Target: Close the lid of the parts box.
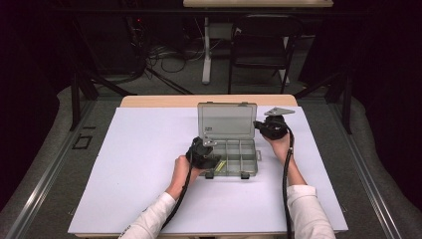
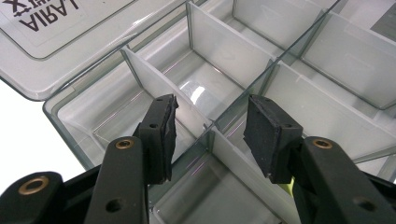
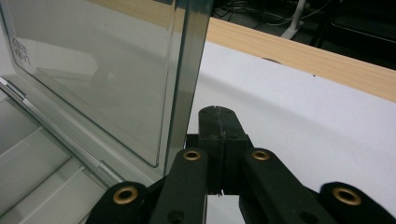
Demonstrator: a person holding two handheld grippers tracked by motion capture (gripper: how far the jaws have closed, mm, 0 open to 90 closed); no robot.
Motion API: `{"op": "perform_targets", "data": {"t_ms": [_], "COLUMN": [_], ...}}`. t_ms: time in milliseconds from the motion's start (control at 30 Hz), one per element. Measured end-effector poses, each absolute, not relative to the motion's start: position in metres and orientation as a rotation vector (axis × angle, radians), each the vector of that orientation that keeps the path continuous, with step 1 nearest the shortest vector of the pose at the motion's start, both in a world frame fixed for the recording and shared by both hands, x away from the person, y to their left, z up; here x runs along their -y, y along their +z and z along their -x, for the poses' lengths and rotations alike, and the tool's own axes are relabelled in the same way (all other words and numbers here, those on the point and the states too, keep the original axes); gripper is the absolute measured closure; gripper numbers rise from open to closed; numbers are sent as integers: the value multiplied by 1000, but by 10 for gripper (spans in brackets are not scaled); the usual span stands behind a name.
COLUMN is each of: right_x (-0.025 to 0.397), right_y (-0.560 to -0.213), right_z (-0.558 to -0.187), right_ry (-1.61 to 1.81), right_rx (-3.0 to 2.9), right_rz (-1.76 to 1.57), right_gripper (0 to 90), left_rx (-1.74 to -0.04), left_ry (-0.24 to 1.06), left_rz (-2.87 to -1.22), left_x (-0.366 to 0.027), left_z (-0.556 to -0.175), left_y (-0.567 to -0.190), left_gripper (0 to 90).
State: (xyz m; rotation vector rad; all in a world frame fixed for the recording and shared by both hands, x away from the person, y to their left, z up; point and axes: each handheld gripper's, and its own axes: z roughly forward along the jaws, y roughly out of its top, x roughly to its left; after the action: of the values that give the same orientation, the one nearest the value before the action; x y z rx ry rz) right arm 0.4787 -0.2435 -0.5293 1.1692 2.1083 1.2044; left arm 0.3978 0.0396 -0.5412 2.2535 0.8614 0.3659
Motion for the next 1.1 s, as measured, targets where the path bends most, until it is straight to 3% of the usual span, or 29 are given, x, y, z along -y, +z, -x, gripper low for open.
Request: {"op": "perform_targets", "data": {"t_ms": [933, 1033, 1100], "right_x": [246, 246, 247], "right_y": [-520, -519, -519], "right_z": [-471, -469, -469], "right_ry": [1239, 1239, 1240], "right_rx": [-2114, -2117, -2118], "right_rz": [-1116, -1111, -1105], "right_gripper": [900, 900, 900], "left_rx": [-879, -883, -871], "left_ry": [353, 349, 359], "left_rz": [-2238, -2236, -2227], "left_x": [-40, -40, -39], "left_z": [-399, -399, -399], "left_y": [-542, -543, -542], "left_gripper": [507, 475, 378]}}
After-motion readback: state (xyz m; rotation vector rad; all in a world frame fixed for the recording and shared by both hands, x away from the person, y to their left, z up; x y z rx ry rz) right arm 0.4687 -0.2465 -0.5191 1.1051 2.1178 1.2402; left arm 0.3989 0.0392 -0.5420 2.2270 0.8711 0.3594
